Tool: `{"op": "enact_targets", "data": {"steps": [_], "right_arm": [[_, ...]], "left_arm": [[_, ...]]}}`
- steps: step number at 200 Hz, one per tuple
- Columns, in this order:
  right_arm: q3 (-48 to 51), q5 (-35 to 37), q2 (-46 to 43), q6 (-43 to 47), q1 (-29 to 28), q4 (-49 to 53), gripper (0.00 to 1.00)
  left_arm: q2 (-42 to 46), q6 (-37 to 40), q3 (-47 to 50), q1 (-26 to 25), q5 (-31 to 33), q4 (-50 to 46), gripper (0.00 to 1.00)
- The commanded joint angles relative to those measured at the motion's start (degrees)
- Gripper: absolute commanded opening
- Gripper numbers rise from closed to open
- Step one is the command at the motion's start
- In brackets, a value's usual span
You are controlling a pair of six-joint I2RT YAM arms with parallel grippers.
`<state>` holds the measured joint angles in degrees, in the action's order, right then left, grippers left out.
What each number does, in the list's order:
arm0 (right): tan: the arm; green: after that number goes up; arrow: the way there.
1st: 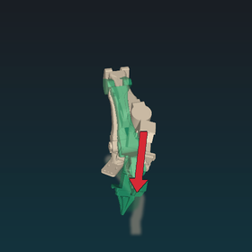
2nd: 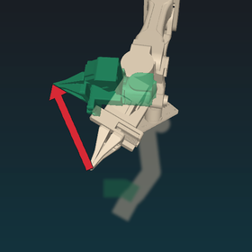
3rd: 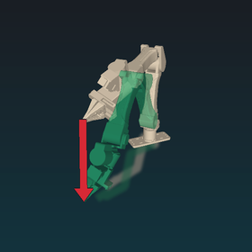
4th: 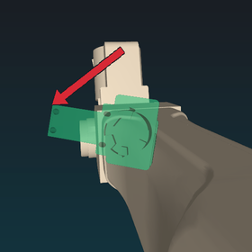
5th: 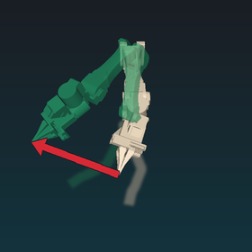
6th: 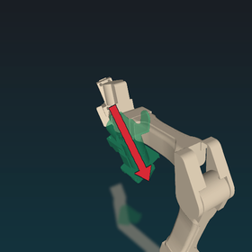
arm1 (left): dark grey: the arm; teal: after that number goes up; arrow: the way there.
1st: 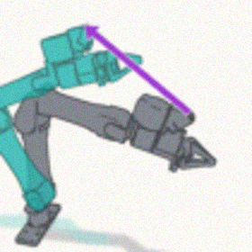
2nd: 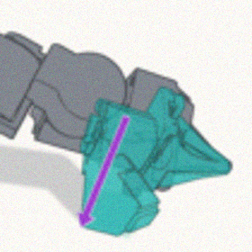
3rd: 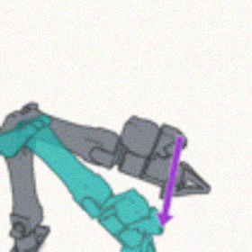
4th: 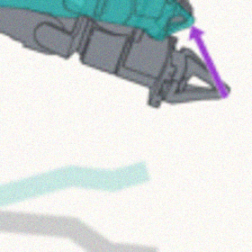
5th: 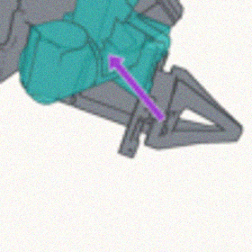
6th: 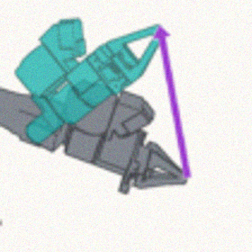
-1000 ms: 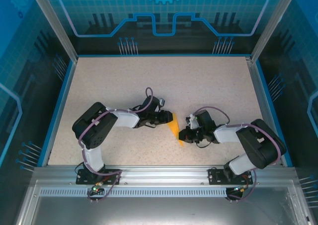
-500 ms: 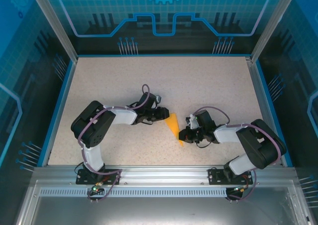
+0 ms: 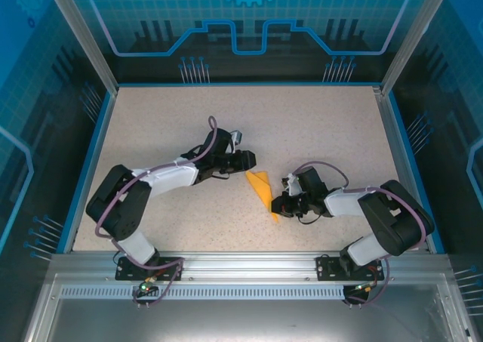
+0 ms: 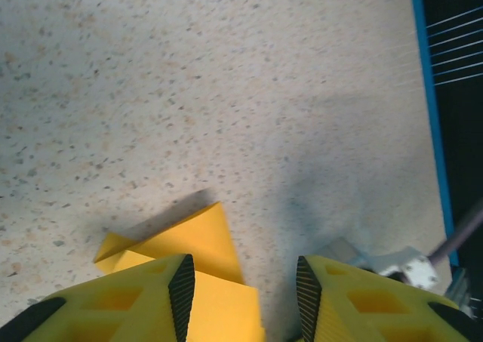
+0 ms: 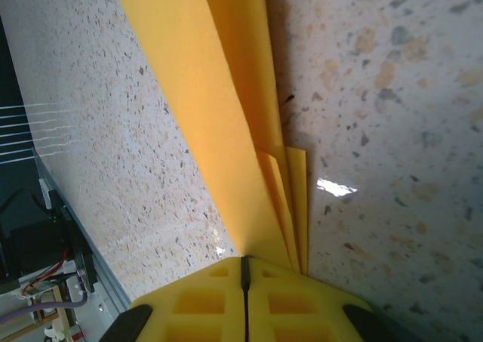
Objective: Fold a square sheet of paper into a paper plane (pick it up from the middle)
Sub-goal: Fold the wing for the fifth time at the center of the table.
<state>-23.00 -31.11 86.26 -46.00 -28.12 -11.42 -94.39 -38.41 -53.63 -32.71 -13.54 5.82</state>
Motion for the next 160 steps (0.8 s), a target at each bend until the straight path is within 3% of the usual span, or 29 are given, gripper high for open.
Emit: {"op": "enact_targets", "data": {"steps": [1, 68, 160], "right_arm": [[1.13, 4.01, 2.69, 1.72, -0.16, 7.47, 0.06], [1.14, 4.03, 2.48, 1.44, -0.18, 7.11, 0.06], [1.50, 3.31, -1.16, 0.74, -0.18, 7.38, 0.07]], "left_arm": [[2.62, 0.76, -0.50, -2.55, 0.05, -2.00, 0.44], [-4.14, -1.94, -1.12, -9.34, -0.49, 2.11, 0.44], [-13.56, -2.02, -1.77, -9.45, 0.80, 3.38, 0.44]]}}
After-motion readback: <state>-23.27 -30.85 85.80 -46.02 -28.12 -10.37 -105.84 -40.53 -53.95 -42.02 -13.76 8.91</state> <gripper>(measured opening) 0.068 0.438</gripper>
